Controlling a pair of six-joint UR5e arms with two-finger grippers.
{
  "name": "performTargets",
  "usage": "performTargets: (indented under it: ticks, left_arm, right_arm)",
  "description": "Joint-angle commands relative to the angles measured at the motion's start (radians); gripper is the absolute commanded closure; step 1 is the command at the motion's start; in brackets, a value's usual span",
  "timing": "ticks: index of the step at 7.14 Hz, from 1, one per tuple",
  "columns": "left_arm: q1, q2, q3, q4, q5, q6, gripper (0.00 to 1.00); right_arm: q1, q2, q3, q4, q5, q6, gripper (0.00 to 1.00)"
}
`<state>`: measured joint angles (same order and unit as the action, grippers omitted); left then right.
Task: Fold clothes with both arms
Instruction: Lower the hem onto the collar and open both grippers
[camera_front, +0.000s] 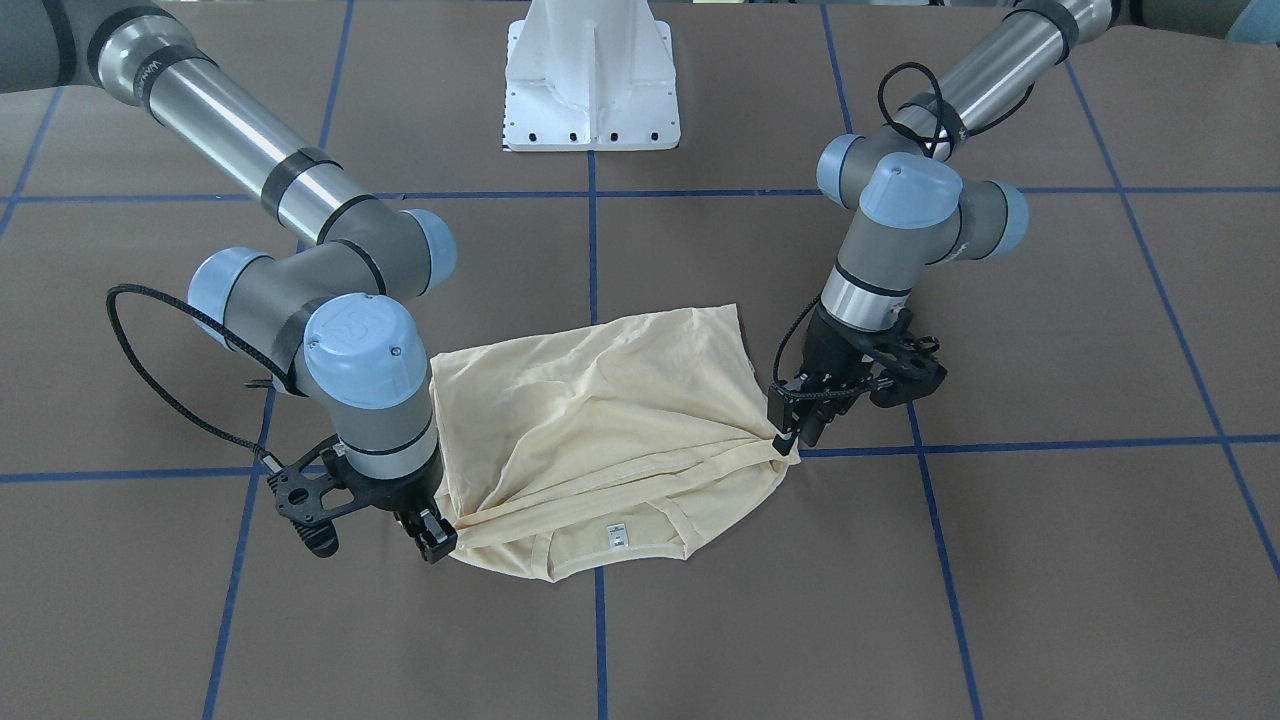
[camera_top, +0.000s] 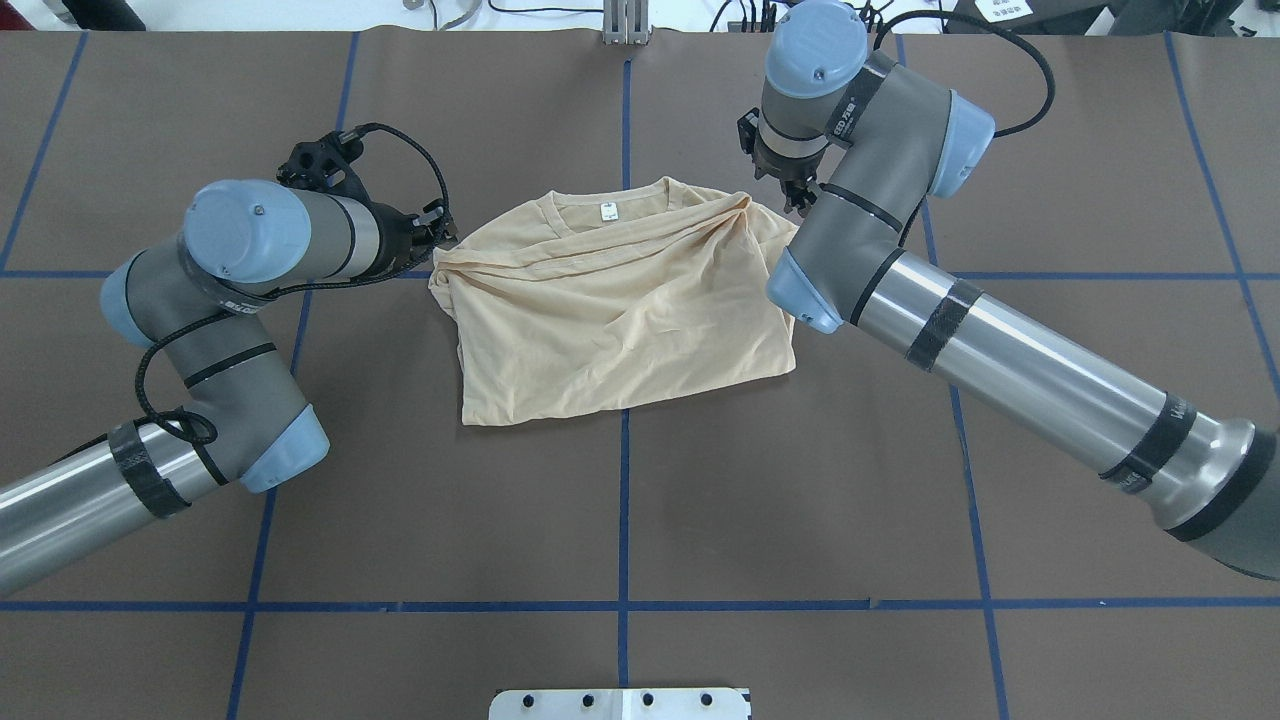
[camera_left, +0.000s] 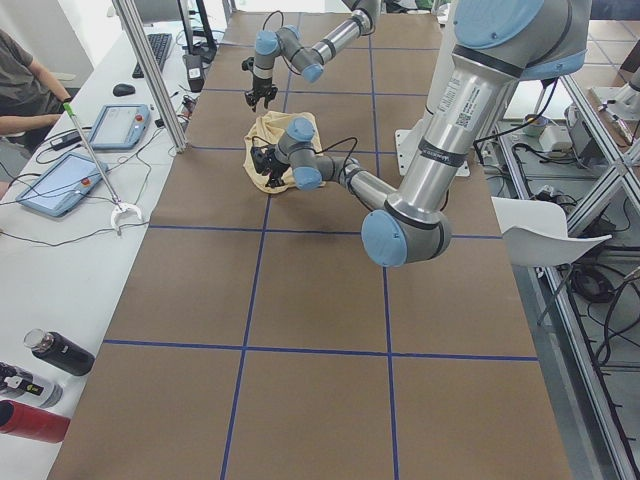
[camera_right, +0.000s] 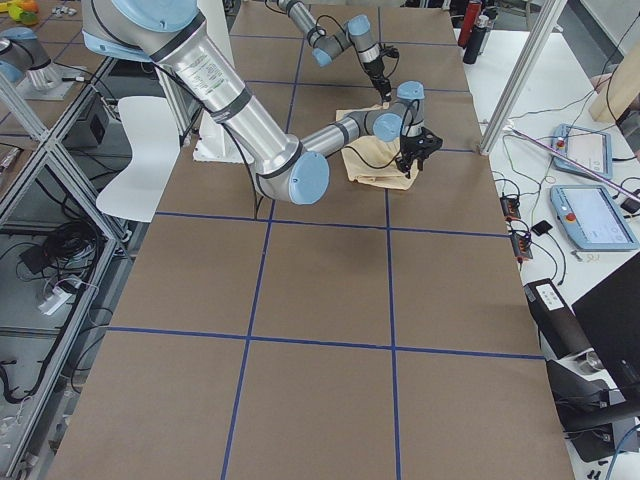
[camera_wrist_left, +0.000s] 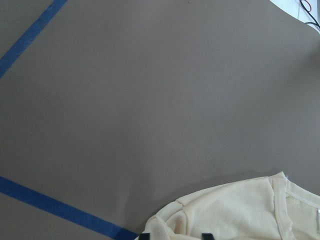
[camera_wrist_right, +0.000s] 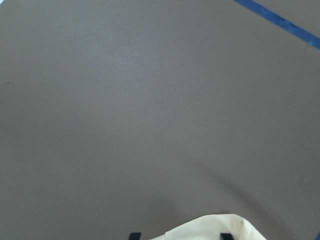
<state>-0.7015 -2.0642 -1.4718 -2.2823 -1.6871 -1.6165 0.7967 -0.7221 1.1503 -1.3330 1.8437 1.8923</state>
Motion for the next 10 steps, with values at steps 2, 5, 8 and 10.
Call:
performTargets:
  ticks: [2,5,8,10]
  left_arm:
    - [-0.021,0.009,-0.074,-0.013,-0.009,0.001,0.49]
    - [-0.027,0.055,-0.14,-0.008,-0.006,0.001,0.48]
    - [-0.027,0.062,-0.14,-0.008,0.004,0.001,0.47]
    - [-0.027,0.062,-0.14,-0.008,0.004,0.001,0.46]
  right_arm:
    - [-0.01,-0.231,0.339,0.003,0.012,0.016,0.28]
    - [-0.104,-0.406,0.55,0.008,-0.012,0.25,0.23]
    - [-0.227,-0.416,0.554,0.084,-0.124,0.382,0.21]
    - [-0.257,-0.421,0.548,0.084,-0.13,0.383,0.21]
